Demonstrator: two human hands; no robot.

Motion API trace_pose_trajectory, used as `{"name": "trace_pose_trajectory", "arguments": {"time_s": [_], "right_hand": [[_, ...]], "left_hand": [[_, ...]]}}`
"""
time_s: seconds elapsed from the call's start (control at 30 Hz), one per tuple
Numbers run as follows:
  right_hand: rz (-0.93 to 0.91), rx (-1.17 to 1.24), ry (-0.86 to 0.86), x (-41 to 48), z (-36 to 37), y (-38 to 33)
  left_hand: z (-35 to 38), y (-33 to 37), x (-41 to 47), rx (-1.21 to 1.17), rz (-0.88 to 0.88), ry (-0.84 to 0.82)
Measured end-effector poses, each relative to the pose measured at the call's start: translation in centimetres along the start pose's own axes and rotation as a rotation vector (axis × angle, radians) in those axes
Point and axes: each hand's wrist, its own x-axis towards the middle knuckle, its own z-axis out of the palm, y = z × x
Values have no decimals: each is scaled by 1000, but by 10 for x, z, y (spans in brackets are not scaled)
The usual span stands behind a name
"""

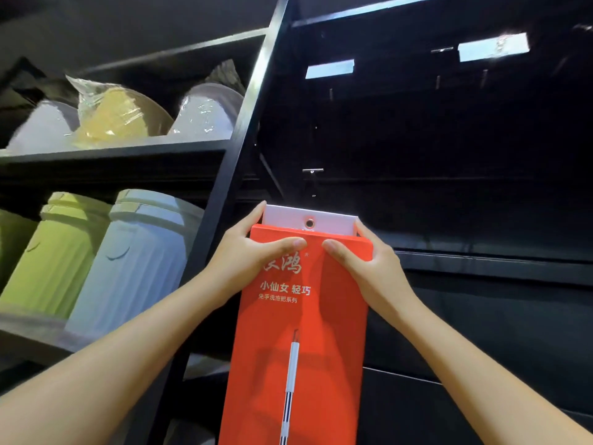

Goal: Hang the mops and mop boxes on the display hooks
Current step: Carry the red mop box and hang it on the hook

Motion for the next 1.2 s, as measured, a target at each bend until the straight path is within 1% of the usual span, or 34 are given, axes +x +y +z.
{"name": "trace_pose_trajectory", "arguments": {"time_s": [0.2, 0.47, 0.63, 0.77, 0.93, 1.03, 1.2], "right_hand": [[-74, -83, 11, 49, -9, -2], [-112, -101, 35, 85, -11, 12], [-130, -64, 49, 95, -7, 19], [-122, -39, 61, 97, -4, 21], [-77, -66, 79, 97, 0, 25], [-63, -83, 88, 93, 2, 22], [-34, -26, 76, 83, 0, 9]], "left_hand": [[4, -8, 38, -13, 77, 21], [10, -30, 77, -54, 62, 39], [8, -35, 85, -44, 75, 16], [6, -35, 90, -49, 88, 7], [1, -35, 91, -11, 81, -39], [-2, -34, 90, -10, 58, -55], [-2, -32, 92, -25, 3, -60]]}}
